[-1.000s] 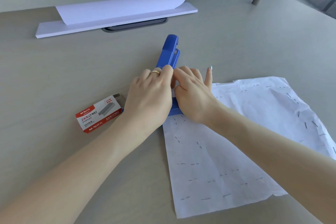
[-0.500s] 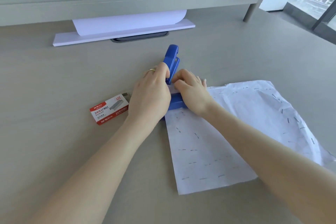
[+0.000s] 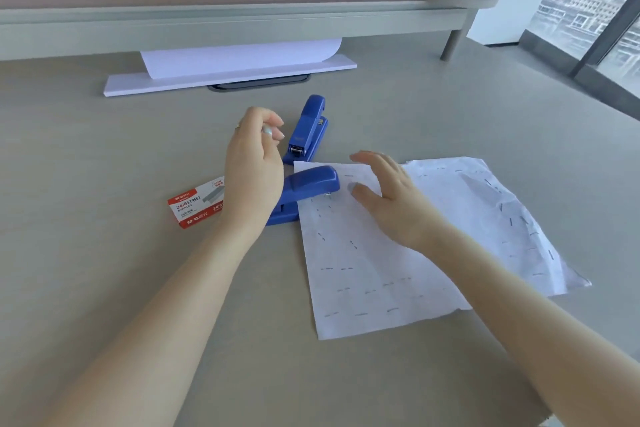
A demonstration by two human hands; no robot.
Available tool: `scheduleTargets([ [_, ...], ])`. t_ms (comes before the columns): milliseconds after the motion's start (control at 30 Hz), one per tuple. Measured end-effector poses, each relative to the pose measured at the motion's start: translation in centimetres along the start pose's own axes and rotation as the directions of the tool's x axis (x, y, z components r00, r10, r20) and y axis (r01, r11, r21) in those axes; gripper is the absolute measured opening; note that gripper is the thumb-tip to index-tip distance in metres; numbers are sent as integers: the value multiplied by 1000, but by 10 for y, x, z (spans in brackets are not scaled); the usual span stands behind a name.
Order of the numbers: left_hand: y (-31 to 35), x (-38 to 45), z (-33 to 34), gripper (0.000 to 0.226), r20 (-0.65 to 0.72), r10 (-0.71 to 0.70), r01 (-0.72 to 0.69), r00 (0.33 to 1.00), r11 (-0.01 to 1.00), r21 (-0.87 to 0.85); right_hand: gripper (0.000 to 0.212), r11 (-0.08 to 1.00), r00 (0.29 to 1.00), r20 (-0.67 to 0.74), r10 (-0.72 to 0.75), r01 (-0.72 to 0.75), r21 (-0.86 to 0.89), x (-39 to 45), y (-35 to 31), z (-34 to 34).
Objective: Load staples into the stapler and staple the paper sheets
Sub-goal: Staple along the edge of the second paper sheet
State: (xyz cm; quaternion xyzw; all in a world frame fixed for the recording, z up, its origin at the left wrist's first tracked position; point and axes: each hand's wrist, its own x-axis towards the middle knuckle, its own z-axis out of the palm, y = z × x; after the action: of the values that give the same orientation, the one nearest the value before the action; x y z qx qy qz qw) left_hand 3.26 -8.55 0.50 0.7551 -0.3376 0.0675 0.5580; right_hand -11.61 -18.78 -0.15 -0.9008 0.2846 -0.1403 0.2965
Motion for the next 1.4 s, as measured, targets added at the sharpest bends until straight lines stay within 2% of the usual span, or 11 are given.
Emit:
scheduleTargets([
  [133, 6, -13, -9, 31, -44, 118, -118, 992, 993, -7, 64, 931, 987, 157, 33, 27, -363, -24, 14, 8],
  [333, 9, -60, -26, 20, 206, 405, -439, 891, 885, 155, 72, 906, 986, 144, 89, -21, -422, -35, 32, -10],
  [567, 26, -110, 4, 44, 534, 132, -380, 835, 839, 388, 72, 926, 989, 72, 126, -91, -367, -43, 53, -26],
  [667, 35, -107, 16, 44, 557, -26, -232, 830, 893, 386, 72, 942, 990, 78, 122, -90, -324, -44, 55, -27],
  [800, 54, -95, 33, 41, 570, -254, 180, 781, 966, 184, 69, 945, 991, 68, 115, -88, -315, -45, 56, -27],
  [867, 64, -85, 39, 44, 596, -383, 461, 705, 887, 26, 67, 949, 992, 61, 113, -90, -302, -45, 56, -27],
  [1000, 78, -66, 48, 45, 653, -521, 810, 549, 524, -263, 67, 956, 992, 50, 117, -99, -277, -45, 56, -28],
  [1100, 79, -58, 46, 10, 697, -520, 864, 494, 379, -331, 65, 962, 990, 35, 136, -123, -245, -45, 58, -30],
  [1167, 74, -56, 45, 20, 729, -489, 871, 479, 369, -325, 62, 972, 989, 21, 144, -137, -189, -45, 57, -32],
  [1267, 66, -54, 48, 33, 752, -479, 851, 453, 485, -203, 54, 991, 990, -39, 134, -135, -20, -47, 54, -38],
  [1400, 62, -54, 49, 17, 704, -424, 675, 569, 730, -106, 48, 992, 993, -92, 79, -69, 106, -49, 52, -40],
])
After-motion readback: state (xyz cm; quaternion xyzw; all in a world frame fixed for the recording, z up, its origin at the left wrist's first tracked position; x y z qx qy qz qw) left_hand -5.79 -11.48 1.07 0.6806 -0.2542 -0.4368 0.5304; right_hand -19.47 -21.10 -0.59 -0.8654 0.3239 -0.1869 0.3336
